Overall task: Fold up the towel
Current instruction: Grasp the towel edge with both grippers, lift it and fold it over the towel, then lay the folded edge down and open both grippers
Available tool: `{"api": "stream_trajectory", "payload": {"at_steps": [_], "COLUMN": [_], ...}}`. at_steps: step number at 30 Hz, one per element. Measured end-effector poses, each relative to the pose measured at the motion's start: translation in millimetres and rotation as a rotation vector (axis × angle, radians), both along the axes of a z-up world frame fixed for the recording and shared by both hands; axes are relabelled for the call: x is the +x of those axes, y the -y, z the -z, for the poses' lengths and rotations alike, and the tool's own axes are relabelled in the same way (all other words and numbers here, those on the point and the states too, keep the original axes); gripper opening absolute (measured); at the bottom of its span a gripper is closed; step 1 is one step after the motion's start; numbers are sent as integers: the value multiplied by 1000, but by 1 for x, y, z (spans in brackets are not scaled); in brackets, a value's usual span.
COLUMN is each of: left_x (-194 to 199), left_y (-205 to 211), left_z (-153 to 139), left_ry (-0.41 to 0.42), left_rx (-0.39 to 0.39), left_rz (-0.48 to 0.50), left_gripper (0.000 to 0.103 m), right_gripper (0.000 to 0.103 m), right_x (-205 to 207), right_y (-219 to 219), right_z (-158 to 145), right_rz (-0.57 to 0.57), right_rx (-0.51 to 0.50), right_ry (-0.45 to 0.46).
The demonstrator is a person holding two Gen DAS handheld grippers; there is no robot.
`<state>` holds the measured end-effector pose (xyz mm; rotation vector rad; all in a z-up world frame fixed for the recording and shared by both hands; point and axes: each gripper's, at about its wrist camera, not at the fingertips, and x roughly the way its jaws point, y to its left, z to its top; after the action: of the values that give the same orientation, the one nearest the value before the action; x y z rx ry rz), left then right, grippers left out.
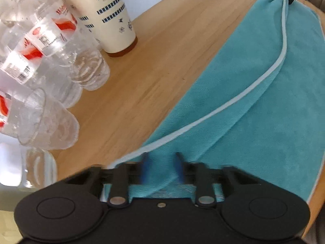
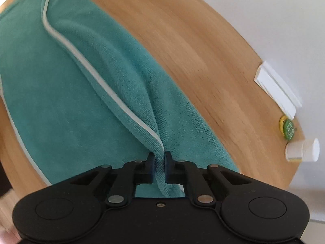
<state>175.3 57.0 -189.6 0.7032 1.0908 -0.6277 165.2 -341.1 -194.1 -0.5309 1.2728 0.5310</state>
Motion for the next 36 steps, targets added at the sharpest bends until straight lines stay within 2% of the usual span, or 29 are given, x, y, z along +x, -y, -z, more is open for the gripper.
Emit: {"api": "stream_trajectory", "payload": {"at_steps": [4,5,7,10,12,15,16,19,21,23,27,31,32,33,34,36], "left_x": [0,4,10,20,26,36,38,42,37,31,27,23,23,24,23,21], "left_y": [-3,-5,-9,-12,-13,-15,-14,-13,-10,-8,-3,1,0,-1,-2,0], "left_z": [-1,-2,-3,-5,-6,-8,-8,-7,-6,-7,6,14,14,14,14,14], "left_ry": [28,47,81,107,123,154,165,86,37,9,-39,-40,-47,-55,-69,-64], "left_rx": [-28,-36,-50,-50,-50,-48,-46,-83,-88,-91,-57,-27,-30,-34,-41,-36], "left_rz": [-61,-94,-154,-199,-229,-270,-273,-248,-188,-146,-78,-23,-20,-18,-8,10], "left_gripper": [0,0,0,0,0,3,4,10,31,38,37,37,35,25,19,17], "right_gripper": [8,8,8,8,8,9,9,24,26,28,32,33,33,33,33,33], "right_x": [1,4,14,37,55,68,79,101,108,109,95,69,61,54,43,32], "right_y": [9,11,14,7,6,-5,-6,-12,-14,-8,4,11,9,8,7,3], "right_z": [-21,-32,-39,-39,-33,-30,-24,4,14,10,-5,-9,-7,-5,1,10], "right_rz": [103,145,186,203,202,217,257,281,281,321,372,386,386,386,388,401], "right_rx": [58,65,48,-19,-23,-65,-68,-167,-224,-190,-110,-4,-5,-7,-10,-9], "right_ry": [90,169,267,399,403,478,479,448,432,406,378,274,258,242,205,151]}}
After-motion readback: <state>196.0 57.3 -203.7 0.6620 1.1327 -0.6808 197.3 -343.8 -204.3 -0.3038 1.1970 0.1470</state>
